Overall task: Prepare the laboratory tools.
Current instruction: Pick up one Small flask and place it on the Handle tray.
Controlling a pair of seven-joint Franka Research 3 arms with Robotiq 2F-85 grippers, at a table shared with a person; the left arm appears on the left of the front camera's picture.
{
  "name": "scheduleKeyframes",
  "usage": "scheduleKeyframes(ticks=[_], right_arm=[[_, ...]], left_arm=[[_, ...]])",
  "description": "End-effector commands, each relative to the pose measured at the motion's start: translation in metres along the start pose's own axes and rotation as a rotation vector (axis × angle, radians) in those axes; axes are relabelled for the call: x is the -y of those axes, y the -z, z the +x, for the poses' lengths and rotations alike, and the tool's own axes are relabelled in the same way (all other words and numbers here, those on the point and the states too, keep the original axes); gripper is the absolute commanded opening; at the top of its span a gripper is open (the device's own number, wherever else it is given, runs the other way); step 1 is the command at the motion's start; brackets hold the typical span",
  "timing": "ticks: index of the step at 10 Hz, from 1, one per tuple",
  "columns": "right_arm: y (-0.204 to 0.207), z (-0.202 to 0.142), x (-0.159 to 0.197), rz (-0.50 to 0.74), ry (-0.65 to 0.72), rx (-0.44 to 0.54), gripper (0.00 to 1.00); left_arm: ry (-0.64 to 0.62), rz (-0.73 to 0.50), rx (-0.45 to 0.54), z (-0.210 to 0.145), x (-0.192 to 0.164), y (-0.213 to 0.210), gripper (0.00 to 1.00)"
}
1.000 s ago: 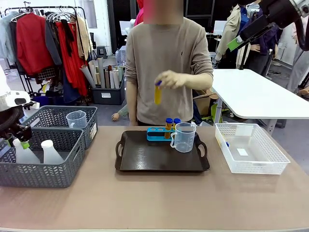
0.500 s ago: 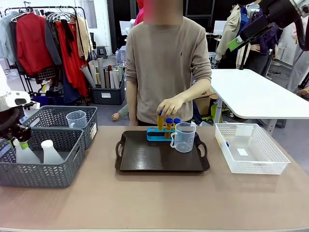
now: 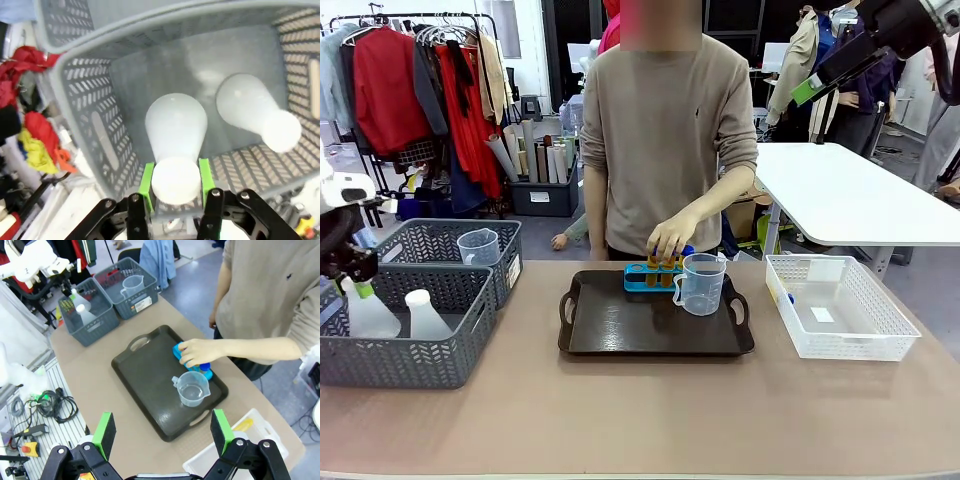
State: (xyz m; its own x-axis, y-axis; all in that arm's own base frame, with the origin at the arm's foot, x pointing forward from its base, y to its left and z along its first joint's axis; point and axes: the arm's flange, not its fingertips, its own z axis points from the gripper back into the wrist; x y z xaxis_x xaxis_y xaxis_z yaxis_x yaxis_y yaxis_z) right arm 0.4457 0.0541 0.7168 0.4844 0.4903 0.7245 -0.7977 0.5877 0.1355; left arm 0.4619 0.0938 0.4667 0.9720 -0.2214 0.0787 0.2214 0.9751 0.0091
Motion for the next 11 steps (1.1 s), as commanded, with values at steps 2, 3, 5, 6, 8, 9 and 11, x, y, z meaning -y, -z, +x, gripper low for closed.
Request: scheduleKeyframes(ticks=[2, 3, 5, 6, 8, 9, 11], right_arm=[[0.000, 0.002, -0.001, 0.007, -0.005, 0.011, 1.00], [0.000, 0.002, -0.001, 0.007, -0.005, 0.011, 1.00], [0.000, 0.002, -0.001, 0.007, -0.005, 0.011, 1.00], [0.000, 0.002, -0.001, 0.007, -0.005, 0.011, 1.00], [0.000, 0.002, -0.001, 0.007, -0.005, 0.011, 1.00], [0.000, 0.002, -0.001, 0.007, -0.005, 0.011, 1.00], [0.000, 0.002, -0.001, 0.007, -0.005, 0.011, 1.00]], left_arm=[[0.086, 0.012, -0.002, -0.007, 0.015, -0.079, 0.00], [0.125, 0.041, 0.003, -0.007, 0.023, -0.105, 0.00], [0.221, 0.078, 0.015, -0.008, 0.045, -0.166, 0.00], [0.281, 0.087, 0.045, -0.006, 0.057, -0.203, 0.00], [0.351, 0.146, 0.123, -0.007, 0.083, -0.264, 0.00], [0.381, 0.206, 0.176, -0.009, 0.096, -0.293, 0.00], [0.431, 0.237, 0.210, -0.013, 0.113, -0.335, 0.00]])
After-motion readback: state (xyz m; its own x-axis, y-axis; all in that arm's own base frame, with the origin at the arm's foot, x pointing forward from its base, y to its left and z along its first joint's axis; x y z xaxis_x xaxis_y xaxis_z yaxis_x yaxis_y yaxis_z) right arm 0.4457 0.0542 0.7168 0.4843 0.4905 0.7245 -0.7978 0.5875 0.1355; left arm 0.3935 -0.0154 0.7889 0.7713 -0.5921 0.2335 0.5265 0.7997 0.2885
